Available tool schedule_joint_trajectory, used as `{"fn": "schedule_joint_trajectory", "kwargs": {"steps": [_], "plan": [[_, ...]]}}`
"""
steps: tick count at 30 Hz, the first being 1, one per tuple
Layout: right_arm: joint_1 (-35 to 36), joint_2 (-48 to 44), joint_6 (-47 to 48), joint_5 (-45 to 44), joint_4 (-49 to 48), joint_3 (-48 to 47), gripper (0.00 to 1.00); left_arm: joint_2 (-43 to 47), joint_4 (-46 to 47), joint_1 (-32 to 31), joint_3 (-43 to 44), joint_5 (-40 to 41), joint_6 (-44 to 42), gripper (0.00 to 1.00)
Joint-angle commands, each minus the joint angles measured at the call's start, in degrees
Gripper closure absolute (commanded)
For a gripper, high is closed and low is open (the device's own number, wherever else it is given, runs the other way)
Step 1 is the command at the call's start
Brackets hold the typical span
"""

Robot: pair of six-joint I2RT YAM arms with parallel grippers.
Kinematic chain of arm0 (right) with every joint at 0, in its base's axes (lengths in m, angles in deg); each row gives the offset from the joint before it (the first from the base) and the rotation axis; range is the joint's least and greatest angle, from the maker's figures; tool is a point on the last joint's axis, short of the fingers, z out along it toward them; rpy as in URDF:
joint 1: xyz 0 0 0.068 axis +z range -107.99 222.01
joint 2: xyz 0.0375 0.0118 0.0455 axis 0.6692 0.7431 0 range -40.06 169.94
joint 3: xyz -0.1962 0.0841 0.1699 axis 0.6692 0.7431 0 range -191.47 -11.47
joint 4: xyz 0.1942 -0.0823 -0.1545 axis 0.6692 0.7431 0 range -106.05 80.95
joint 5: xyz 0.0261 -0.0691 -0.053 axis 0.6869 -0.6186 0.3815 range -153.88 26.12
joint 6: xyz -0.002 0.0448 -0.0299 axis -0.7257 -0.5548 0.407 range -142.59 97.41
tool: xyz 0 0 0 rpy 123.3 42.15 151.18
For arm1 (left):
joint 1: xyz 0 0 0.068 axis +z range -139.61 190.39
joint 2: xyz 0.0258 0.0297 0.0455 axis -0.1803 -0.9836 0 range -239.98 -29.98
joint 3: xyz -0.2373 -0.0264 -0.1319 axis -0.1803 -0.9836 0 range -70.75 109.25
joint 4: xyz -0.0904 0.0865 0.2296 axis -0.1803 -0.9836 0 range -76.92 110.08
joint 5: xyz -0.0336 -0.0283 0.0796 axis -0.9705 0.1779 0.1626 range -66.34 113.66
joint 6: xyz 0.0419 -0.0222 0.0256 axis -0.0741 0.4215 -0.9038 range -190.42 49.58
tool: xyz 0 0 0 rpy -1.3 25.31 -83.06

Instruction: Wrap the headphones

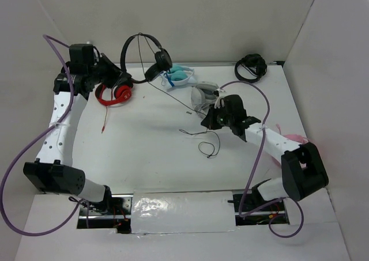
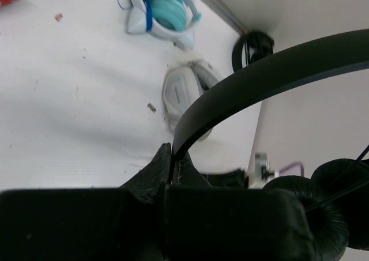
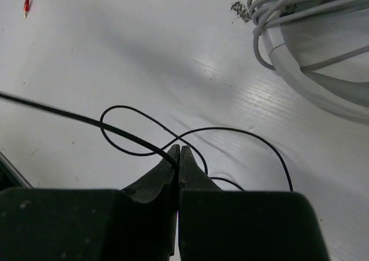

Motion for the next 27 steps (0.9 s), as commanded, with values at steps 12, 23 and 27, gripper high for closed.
{"fn": "schedule_joint_trajectory", "kwargs": {"steps": [12,23,27], "plan": [[-6.5,18.2,7.1,2.4,12.3,-27.9,1.0,13.2,17.7,-12.1,-18.2,-9.5,-26.9,1.0],[-7.7,13.4,11.1,-0.5,24.3,-39.9,1.0,12.3,22.7,-24.8,-32.2,5.1,-35.1,1.0],[-7.0,10.3,10.8,0.1,26.4,-41.2,1.0,7.8,19.2,-29.8,-31.8,19.7,-33.1,1.0]]}}
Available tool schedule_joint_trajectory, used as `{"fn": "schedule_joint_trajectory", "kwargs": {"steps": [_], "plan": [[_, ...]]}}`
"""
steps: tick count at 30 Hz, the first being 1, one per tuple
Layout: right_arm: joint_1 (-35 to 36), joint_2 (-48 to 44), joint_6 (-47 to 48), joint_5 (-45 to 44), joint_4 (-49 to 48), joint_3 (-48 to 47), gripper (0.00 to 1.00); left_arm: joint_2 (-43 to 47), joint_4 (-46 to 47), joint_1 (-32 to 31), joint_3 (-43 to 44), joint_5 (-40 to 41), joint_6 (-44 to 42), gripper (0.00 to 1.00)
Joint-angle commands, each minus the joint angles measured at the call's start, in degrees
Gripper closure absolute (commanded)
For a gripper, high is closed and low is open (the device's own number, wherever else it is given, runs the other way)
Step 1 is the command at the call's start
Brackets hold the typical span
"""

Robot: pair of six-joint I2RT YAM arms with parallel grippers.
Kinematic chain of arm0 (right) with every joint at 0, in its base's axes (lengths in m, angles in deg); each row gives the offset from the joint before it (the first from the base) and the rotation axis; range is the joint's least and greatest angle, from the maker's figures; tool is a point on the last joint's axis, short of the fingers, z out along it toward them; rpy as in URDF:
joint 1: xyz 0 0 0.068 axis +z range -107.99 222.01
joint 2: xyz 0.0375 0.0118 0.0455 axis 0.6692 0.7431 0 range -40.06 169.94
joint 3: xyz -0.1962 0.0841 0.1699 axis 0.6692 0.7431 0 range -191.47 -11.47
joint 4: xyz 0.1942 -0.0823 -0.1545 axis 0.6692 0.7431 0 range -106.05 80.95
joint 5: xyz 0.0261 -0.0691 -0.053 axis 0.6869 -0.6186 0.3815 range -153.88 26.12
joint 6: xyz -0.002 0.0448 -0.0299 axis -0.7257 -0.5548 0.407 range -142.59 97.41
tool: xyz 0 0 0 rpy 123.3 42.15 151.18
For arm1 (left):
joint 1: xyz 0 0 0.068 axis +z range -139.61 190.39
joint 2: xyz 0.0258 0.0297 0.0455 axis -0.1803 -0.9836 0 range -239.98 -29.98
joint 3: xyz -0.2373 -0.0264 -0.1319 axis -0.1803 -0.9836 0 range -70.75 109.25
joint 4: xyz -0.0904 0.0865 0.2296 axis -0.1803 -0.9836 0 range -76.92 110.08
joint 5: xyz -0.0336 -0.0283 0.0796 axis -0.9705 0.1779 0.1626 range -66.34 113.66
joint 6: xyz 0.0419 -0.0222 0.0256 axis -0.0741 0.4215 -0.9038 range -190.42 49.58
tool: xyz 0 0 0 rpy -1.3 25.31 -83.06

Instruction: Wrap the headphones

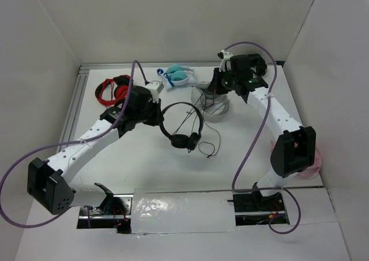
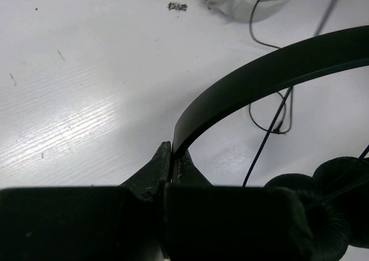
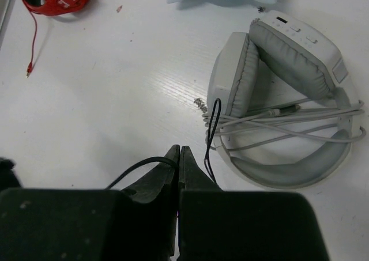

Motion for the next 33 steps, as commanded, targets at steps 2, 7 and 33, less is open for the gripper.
{"fn": "schedule_joint_trajectory", "kwargs": {"steps": [2,7,33], "plan": [[1.1,-6.6,1.0,1.5,3.6,-3.0,1.0,-5.3,-1.3,-2.8,3.1,14.9,1.4,1.0],[3.1,-9.0,2.0,8.8,6.7,-3.6,1.0,-12.5,-7.0,-4.5,8.6,23.2,4.2,1.0],[14.7,-0.3,34.3,48.2,19.7,-7.3,0.64,-25.6,-30.8,1.1,36.9,26.1,28.1,1.0]]}}
